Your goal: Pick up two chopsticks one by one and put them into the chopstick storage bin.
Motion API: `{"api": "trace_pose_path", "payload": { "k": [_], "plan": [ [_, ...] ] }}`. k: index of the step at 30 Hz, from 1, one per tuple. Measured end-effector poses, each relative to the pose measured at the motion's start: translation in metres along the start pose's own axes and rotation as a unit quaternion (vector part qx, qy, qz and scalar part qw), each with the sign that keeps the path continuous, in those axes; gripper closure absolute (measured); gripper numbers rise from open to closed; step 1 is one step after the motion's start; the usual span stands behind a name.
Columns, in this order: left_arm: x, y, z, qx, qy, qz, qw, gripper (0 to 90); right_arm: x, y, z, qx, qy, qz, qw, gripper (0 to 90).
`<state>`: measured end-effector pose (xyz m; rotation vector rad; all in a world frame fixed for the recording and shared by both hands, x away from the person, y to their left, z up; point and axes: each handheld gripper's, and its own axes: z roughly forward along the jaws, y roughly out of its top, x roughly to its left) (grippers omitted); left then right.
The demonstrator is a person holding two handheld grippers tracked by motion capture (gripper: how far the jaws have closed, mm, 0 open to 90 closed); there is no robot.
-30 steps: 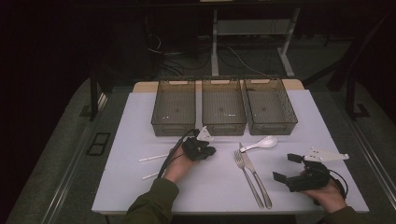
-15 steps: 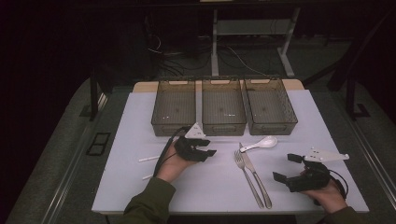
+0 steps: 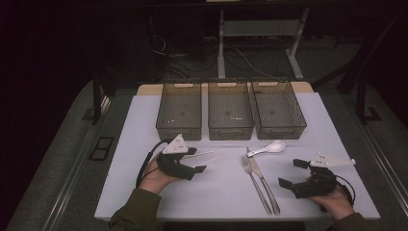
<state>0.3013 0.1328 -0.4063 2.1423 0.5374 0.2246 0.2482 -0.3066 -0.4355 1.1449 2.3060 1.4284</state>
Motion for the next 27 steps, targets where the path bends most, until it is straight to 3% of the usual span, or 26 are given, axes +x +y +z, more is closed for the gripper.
{"api": "trace_pose_path", "payload": {
  "k": [5, 11, 15, 21, 27],
  "plan": [
    [0.002, -0.016, -0.011, 0.008, 0.008, -0.009, 0.9999, 28.2, 0.001, -0.002, 0.008, 0.017, -0.001, -0.008, 0.9998, 0.9],
    [0.006, -0.031, -0.019, 0.015, 0.011, -0.019, 0.9996, 33.4, 0.002, -0.001, 0.011, 0.018, -0.004, -0.014, 0.9997, 0.9],
    [0.01, -0.035, -0.018, 0.023, 0.009, -0.026, 0.9994, 43.3, 0.002, -0.001, 0.011, 0.021, -0.003, -0.014, 0.9997, 0.9],
    [0.014, -0.038, -0.015, 0.03, 0.013, -0.019, 0.9993, 62.4, 0.002, -0.001, 0.011, 0.019, -0.004, -0.015, 0.9997, 0.9],
    [0.019, -0.042, -0.008, 0.051, 0.011, -0.019, 0.9985, 73.1, 0.002, -0.001, 0.011, 0.018, -0.003, -0.017, 0.9997, 0.9]
  ]
}}
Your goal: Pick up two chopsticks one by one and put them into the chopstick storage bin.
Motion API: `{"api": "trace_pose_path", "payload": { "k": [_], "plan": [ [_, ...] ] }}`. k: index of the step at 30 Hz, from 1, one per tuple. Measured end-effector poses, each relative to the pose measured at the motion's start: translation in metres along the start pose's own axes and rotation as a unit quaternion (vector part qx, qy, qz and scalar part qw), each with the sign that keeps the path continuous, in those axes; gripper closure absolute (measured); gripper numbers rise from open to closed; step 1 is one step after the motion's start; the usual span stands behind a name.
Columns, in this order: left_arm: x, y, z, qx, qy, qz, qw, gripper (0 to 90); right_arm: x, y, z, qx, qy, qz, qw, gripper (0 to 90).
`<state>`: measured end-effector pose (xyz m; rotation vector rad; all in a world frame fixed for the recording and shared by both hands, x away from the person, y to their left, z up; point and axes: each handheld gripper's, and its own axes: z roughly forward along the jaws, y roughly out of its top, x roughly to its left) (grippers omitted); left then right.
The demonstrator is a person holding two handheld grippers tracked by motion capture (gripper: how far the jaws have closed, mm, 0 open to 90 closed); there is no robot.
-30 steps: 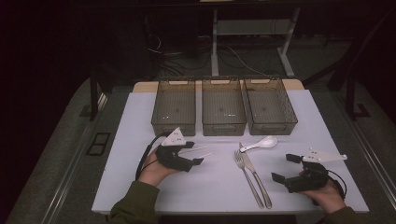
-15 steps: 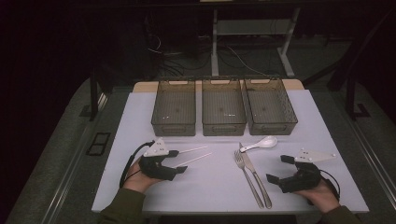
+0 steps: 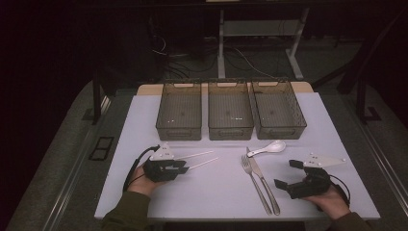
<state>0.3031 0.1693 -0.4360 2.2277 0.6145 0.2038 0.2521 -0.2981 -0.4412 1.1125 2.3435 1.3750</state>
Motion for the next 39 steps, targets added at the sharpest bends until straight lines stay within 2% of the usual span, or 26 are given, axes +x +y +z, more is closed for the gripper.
{"api": "trace_pose_path", "payload": {
  "k": [4, 12, 22, 25, 33, 39],
  "plan": [
    [0.0031, -0.0029, 0.0024, 0.015, -0.005, -0.008, 0.9998, 76.9, -0.0004, 0.0001, -0.0003, 0.0, -0.001, 0.001, 1.0, 0.9],
    [0.0057, -0.0074, 0.0064, 0.032, -0.004, -0.002, 0.9995, 81.3, 0.0, 0.0001, -0.0009, 0.0, 0.0, 0.002, 1.0, 0.9],
    [0.0087, -0.009, 0.0076, 0.027, -0.016, 0.003, 0.9995, 83.5, 0.0004, 0.0002, -0.0009, -0.001, -0.001, 0.002, 1.0, 0.9],
    [0.01, -0.0088, 0.0076, 0.027, -0.021, -0.012, 0.9993, 84.6, 0.0006, 0.0003, -0.0012, -0.002, -0.001, 0.002, 1.0, 0.9],
    [0.0091, -0.0069, 0.0064, 0.03, -0.026, -0.018, 0.9991, 84.6, 0.0001, 0.0006, -0.0021, -0.004, 0.0, -0.001, 1.0, 0.9],
    [0.0075, -0.0032, 0.0002, 0.014, -0.026, -0.022, 0.9993, 84.7, 0.0, 0.0006, -0.0023, -0.005, 0.0, 0.0, 1.0, 0.9]
  ]
}}
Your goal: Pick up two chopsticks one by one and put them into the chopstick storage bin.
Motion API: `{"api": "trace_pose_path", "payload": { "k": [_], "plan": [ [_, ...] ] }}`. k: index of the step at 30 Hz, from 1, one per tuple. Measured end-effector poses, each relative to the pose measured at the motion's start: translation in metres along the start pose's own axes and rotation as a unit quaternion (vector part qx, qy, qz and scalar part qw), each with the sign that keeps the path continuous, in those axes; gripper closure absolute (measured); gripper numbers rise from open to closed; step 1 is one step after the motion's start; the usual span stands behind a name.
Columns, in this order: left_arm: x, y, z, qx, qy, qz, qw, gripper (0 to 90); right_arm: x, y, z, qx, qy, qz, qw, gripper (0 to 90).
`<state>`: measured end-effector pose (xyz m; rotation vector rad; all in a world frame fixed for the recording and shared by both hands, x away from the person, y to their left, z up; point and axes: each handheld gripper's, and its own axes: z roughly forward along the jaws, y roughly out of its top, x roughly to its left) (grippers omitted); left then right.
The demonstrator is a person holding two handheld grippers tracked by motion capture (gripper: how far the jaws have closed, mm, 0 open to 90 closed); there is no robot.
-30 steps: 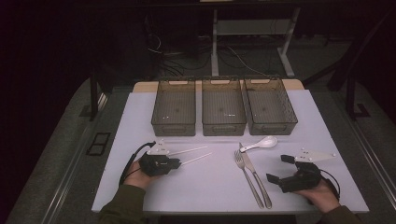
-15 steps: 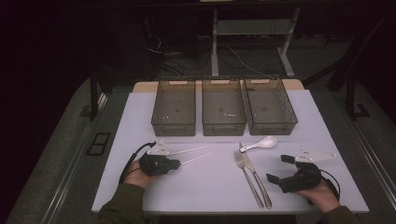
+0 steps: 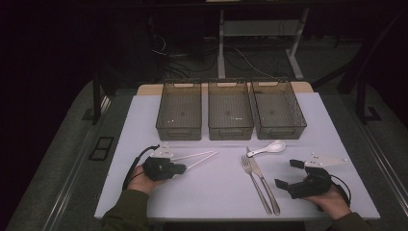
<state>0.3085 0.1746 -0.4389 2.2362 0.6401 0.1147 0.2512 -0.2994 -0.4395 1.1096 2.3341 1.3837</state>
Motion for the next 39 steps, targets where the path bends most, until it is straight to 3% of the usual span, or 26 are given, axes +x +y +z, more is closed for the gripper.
{"api": "trace_pose_path", "payload": {
  "k": [12, 17, 29, 39],
  "plan": [
    [-0.009, 0.013, -0.012, -0.029, 0.0, -0.014, 0.9995, 84.6, 0.0, 0.0, -0.001, 0.0, -0.001, 0.002, 1.0, 0.9],
    [-0.013, 0.019, -0.02, -0.047, 0.0, -0.007, 0.9989, 84.7, 0.0, 0.0, -0.001, -0.001, -0.001, 0.003, 1.0, 0.9],
    [-0.025, 0.04, -0.05, -0.118, 0.002, 0.005, 0.993, 84.9, 0.0, 0.0, -0.001, 0.0, -0.002, 0.002, 1.0, 0.9],
    [-0.021, 0.056, -0.057, -0.133, 0.018, 0.015, 0.9909, 85.1, -0.001, 0.0, 0.0, -0.001, -0.003, 0.003, 1.0, 0.9]
  ]
}}
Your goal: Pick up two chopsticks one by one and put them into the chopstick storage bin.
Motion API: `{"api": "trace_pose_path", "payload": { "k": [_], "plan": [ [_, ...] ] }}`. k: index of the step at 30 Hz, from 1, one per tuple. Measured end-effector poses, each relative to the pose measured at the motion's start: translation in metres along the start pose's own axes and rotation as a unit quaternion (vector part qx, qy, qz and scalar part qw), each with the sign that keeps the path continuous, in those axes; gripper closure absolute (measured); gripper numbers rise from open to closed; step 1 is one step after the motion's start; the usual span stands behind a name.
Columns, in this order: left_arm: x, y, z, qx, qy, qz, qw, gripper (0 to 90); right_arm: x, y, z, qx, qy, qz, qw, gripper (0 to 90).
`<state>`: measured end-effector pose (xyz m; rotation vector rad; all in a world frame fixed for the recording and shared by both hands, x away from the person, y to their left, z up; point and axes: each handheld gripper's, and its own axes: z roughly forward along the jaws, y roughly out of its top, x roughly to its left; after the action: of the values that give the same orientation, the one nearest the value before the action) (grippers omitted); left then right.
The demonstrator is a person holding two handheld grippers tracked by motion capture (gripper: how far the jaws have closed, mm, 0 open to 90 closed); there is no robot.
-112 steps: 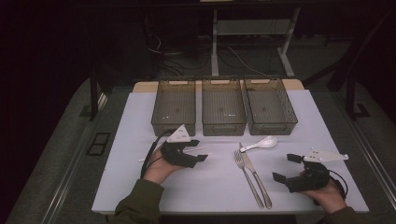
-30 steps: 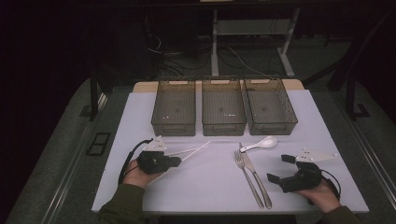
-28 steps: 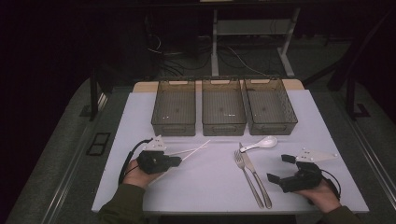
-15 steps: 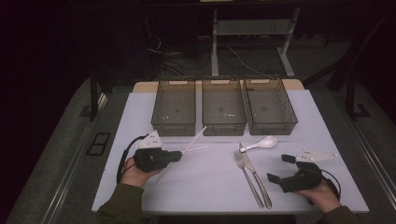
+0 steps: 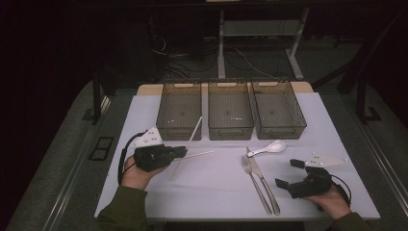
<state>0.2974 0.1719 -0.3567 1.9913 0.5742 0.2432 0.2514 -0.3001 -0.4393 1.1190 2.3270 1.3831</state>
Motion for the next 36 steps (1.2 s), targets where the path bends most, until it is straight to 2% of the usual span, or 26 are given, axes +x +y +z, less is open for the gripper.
{"api": "trace_pose_path", "payload": {
  "k": [7, 17, 23, 24, 26, 30, 36],
  "plan": [
    [0.011, 0.026, 0.001, -0.013, 0.012, 0.021, 0.9996, 85.1, 0.0, 0.0, -0.001, 0.0, -0.002, 0.005, 1.0, 0.9],
    [0.036, 0.063, 0.007, -0.024, 0.029, 0.032, 0.9988, 85.1, -0.001, 0.0, -0.001, 0.001, -0.001, 0.005, 1.0, 0.9],
    [0.061, 0.086, 0.004, -0.03, 0.052, 0.027, 0.9978, 85.1, -0.001, 0.0, -0.001, -0.002, -0.002, 0.005, 1.0, 0.9],
    [0.061, 0.086, 0.004, -0.03, 0.052, 0.027, 0.9978, 85.1, -0.001, 0.0, -0.001, -0.002, -0.002, 0.005, 1.0, 0.9],
    [0.073, 0.096, 0.004, -0.033, 0.066, 0.025, 0.997, 85.1, -0.001, 0.0, -0.001, -0.002, -0.002, 0.005, 1.0, 0.9],
    [0.092, 0.104, 0.006, -0.029, 0.085, 0.014, 0.9958, 85.1, -0.001, 0.0, -0.001, -0.003, -0.002, 0.006, 1.0, 0.9],
    [0.121, 0.101, 0.022, 0.005, 0.119, -0.013, 0.9928, 85.1, -0.001, 0.0, -0.001, -0.003, -0.001, 0.006, 1.0, 0.9]
  ]
}}
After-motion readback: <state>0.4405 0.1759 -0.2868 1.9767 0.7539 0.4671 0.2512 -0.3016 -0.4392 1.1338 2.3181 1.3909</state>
